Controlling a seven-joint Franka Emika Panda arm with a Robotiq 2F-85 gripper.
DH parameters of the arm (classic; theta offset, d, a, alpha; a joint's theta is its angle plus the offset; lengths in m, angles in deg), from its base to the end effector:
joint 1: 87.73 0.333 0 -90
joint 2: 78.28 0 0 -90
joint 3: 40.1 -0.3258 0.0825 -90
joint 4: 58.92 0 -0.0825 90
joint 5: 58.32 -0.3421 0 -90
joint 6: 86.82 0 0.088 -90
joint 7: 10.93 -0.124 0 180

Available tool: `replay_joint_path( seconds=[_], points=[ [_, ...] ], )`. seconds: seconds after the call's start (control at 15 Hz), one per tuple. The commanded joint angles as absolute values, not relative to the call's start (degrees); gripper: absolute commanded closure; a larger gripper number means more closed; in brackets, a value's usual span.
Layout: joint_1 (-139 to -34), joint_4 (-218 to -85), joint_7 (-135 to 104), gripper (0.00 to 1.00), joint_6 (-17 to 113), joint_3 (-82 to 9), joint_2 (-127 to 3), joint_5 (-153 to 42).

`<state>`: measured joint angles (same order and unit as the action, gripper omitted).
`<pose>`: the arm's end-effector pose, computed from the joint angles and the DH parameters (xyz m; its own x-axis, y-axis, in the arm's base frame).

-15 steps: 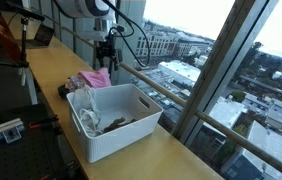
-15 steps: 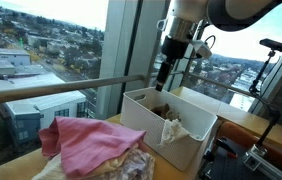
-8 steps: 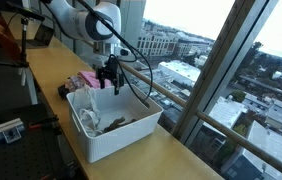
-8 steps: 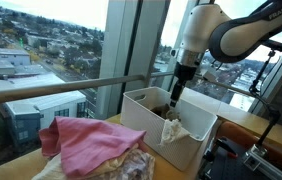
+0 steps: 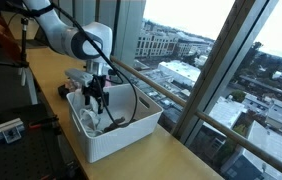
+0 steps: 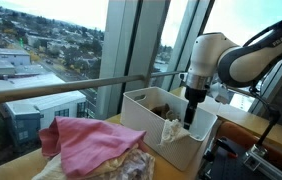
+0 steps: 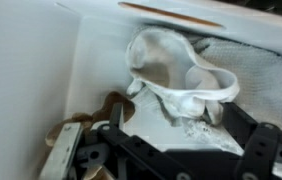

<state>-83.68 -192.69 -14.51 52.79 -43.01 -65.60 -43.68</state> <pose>0.4796 0.0554 0.2600 0.9605 0.2501 -0.1220 0.2659 -0.9543 0.1368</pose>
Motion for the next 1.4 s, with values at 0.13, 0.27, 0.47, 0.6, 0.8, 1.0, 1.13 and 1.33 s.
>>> replay_joint_path(
  seconds=[0.13, 0.27, 0.47, 0.6, 0.8, 1.0, 1.13, 1.33],
  points=[
    [-82.7, -195.9, -14.0, 0.0, 57.3, -43.9, -62.2, -47.3],
    [-82.6, -195.2, -13.2, 0.0, 59.3, -44.3, -59.7, -48.5],
    [-82.7, -193.7, -12.1, 0.0, 62.5, -44.1, -56.2, -48.9],
    [-83.5, -192.9, -11.1, 0.0, 63.9, -43.8, -54.1, -49.2],
    [-84.5, -192.0, -9.7, 0.0, 65.2, -43.2, -50.9, -49.3],
    [-85.8, -191.5, -8.4, 0.17, 65.2, -43.0, -48.3, -49.8],
    [-86.4, -191.2, -7.7, 0.34, 64.8, -43.1, -47.9, -50.0],
    [-87.6, -191.1, -6.3, 0.57, 63.8, -43.8, -49.6, -51.7]
  ],
)
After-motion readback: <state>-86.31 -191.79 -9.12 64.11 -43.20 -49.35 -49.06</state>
